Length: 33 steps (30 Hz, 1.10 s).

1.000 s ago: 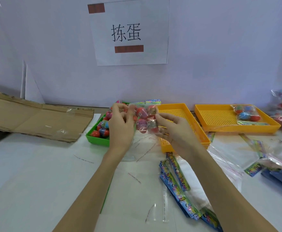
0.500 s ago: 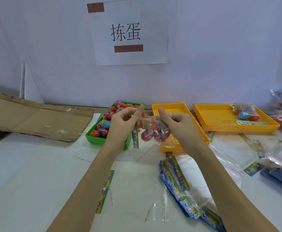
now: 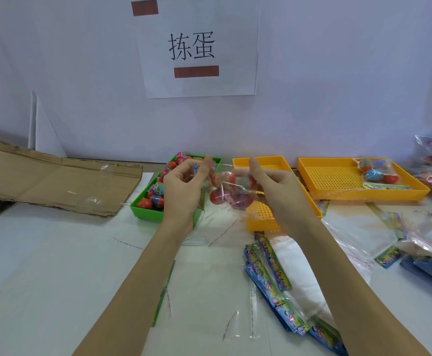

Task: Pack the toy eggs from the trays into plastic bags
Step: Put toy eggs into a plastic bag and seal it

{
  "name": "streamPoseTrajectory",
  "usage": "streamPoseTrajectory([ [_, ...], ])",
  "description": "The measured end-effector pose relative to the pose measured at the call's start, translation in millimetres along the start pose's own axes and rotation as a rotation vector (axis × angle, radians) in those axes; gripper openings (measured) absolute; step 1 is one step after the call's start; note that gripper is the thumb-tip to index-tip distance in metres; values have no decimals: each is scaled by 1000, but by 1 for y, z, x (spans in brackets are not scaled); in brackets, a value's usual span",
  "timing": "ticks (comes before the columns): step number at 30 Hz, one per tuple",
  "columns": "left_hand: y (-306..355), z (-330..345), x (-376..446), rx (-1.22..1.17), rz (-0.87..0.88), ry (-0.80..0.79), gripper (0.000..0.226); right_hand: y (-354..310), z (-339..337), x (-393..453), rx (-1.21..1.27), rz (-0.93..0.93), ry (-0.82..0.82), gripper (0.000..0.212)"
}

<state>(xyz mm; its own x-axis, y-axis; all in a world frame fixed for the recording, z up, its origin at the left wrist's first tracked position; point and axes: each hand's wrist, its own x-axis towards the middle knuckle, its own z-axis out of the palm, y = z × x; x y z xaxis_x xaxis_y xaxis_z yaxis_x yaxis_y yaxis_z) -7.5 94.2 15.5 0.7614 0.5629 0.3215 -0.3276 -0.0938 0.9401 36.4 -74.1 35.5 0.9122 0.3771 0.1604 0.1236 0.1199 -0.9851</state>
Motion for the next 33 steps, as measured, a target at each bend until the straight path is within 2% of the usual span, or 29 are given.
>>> streamPoseTrajectory([
  [3, -1, -1, 2, 58, 51, -2, 22, 2, -8, 0, -131, -52, -77, 29],
  [8, -3, 1, 0, 103, 97, 39, 20, 4, -9, 0, -212, -104, -94, 18],
  [12, -9, 0, 1, 232, 165, 46, 35, 13, -7, 6, -208, -66, 69, 24],
  [14, -13, 0, 2, 307, 223, 30, 35, 17, -5, 7, -214, -75, 134, 26],
  [16, -15, 1, 0, 378, 267, 24, 28, 18, -5, 8, -258, -160, 150, 24],
  [19, -13, -1, 3, 484, 302, 115, 27, 15, -11, 10, -306, -313, 235, 17],
  [20, -12, -2, 3, 449, 259, 117, 30, 14, -13, 10, -320, -359, 254, 13],
  [21, -11, -1, 3, 336, 143, 68, 39, 14, -13, 10, -344, -399, 250, 11],
  [23, -2, 1, 3, -61, -259, -129, 72, 14, -9, 8, -403, -457, 154, 8],
  [24, 1, 1, 3, -219, -411, -207, 85, 15, -5, 6, -443, -469, 80, 8],
  [25, 1, 0, 2, -292, -479, -253, 89, 17, -2, 5, -484, -475, 15, 10],
  [26, 0, -1, 2, -306, -484, -262, 83, 19, 1, 4, -513, -480, -27, 12],
  [29, -4, 1, 0, -203, -363, -214, 38, 21, 5, 4, -489, -461, -8, 19],
  [31, -7, 1, 1, -224, -346, -178, 28, 20, 5, 6, -494, -446, 133, 19],
  [33, -5, 0, 4, -307, -362, -180, 29, 17, 2, 9, -503, -419, 335, 22],
])
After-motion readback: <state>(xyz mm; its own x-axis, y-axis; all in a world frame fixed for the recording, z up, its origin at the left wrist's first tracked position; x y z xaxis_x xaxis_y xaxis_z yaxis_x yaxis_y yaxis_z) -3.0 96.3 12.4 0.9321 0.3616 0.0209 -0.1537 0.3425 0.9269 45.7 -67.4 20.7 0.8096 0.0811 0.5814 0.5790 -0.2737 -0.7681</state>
